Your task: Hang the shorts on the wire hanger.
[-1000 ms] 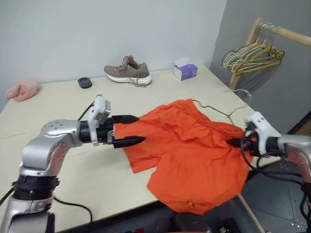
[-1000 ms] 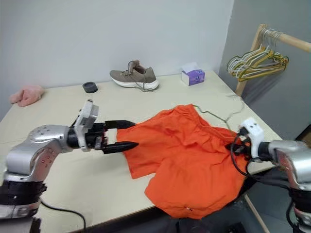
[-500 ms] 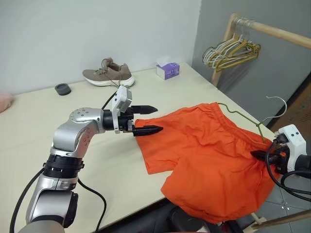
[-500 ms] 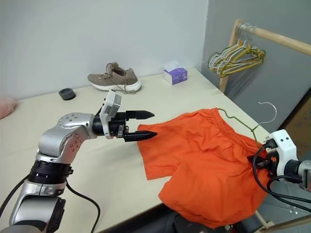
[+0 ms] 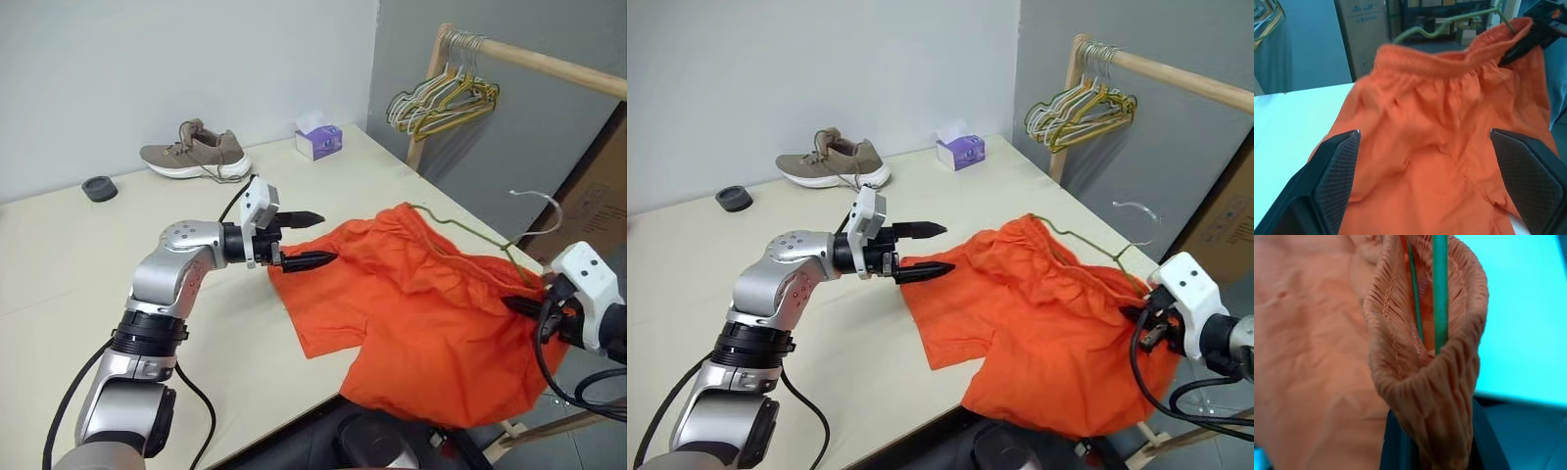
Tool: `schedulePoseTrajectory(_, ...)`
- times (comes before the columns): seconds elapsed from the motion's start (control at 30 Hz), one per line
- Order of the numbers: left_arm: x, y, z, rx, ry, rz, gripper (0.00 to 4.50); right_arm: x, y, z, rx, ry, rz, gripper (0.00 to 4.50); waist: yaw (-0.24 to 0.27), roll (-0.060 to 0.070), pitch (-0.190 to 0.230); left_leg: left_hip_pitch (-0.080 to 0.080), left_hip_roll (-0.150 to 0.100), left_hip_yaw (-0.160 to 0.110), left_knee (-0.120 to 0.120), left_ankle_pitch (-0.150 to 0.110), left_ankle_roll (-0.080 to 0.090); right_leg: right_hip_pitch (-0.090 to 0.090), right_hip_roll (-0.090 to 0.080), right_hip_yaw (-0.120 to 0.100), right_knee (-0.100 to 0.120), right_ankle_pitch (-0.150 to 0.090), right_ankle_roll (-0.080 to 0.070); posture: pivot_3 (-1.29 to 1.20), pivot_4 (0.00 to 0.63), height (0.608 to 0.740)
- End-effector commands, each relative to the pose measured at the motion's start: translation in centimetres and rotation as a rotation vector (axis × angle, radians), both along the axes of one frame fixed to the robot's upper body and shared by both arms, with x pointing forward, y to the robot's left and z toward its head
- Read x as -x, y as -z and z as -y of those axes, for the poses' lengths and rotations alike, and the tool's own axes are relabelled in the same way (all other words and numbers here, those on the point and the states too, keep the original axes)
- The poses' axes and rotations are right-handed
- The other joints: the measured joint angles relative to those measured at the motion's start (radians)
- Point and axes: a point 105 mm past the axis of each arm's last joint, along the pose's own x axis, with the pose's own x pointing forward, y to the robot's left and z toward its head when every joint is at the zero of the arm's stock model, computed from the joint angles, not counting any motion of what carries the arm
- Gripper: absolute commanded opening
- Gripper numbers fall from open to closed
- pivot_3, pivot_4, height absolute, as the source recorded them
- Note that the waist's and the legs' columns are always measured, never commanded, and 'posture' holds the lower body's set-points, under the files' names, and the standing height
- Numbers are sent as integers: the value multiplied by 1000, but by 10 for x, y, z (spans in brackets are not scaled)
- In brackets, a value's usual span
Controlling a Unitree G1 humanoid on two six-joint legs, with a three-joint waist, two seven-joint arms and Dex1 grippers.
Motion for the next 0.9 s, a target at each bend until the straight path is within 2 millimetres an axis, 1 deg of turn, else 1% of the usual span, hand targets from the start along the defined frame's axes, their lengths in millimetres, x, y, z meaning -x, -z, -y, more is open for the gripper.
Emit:
schedulePoseTrajectory(0.03, -4, -12, 1, 4, -5, 64, 4463, 3, -8, -13, 95, -134, 54, 0, 0, 0, 0, 0, 0, 0, 0, 0, 0, 0, 0, 0, 0, 0, 0, -553, 0, 740)
schedulePoseTrajectory(0.13, -5, -13, 1, 3, -1, 77, 4463, 3, -6, -18, 168, -208, 65, 0, -2, 0, 0, 0, 0, 0, 0, 0, 0, 0, 0, 0, 0, 0, 0, -553, 0, 740)
schedulePoseTrajectory(0.2, -1, -11, 0, -15, 29, 75, 4463, 2, -6, -21, 213, -255, 76, 0, -2, -1, 0, 0, 0, 0, 0, 0, 0, 0, 0, 0, -1, 0, 0, -545, 0, 740)
schedulePoseTrajectory(0.3, 10, -1, -5, -82, 101, 73, 4463, 0, -6, -25, 255, -310, 96, 0, -6, -1, 1, 0, 0, 1, 0, 0, 0, 0, 0, 0, -1, 0, 0, -540, 0, 740)
schedulePoseTrajectory(0.47, 19, 18, -15, -226, 175, 128, 4463, 0, -3, -27, 284, -360, 104, 0, -8, -1, 1, 1, 0, 0, 0, 0, 0, 0, 0, 0, -1, 0, 0, -536, 0, 740)
schedulePoseTrajectory(0.53, 21, 26, -19, -292, 202, 182, 4463, 0, -2, -29, 292, -380, 105, 0, -8, -1, 1, 1, 0, 0, -1, 0, 0, 0, 0, 1, -1, 0, 0, -532, 0, 740)
schedulePoseTrajectory(0.6, 21, 30, -19, -321, 220, 215, 4463, 0, -2, -30, 296, -391, 108, 0, -7, -2, 1, 1, 1, 0, -1, 0, 0, 0, 0, 1, -1, 0, 0, -531, 0, 740)
schedulePoseTrajectory(0.77, 13, 38, -10, -355, 207, 318, 4463, -1, -3, -37, 290, -428, 114, 0, -5, -2, 1, 1, 1, 0, 0, 0, 0, 1, 0, 1, -1, 0, 0, -521, 0, 740)
schedulePoseTrajectory(0.9, 16, 46, 4, -351, 251, 347, 4463, -3, -3, -40, 286, -444, 116, 0, -5, -2, 1, 1, 1, 0, 0, 0, 0, 1, 0, 1, -1, 0, 0, -518, 0, 740)
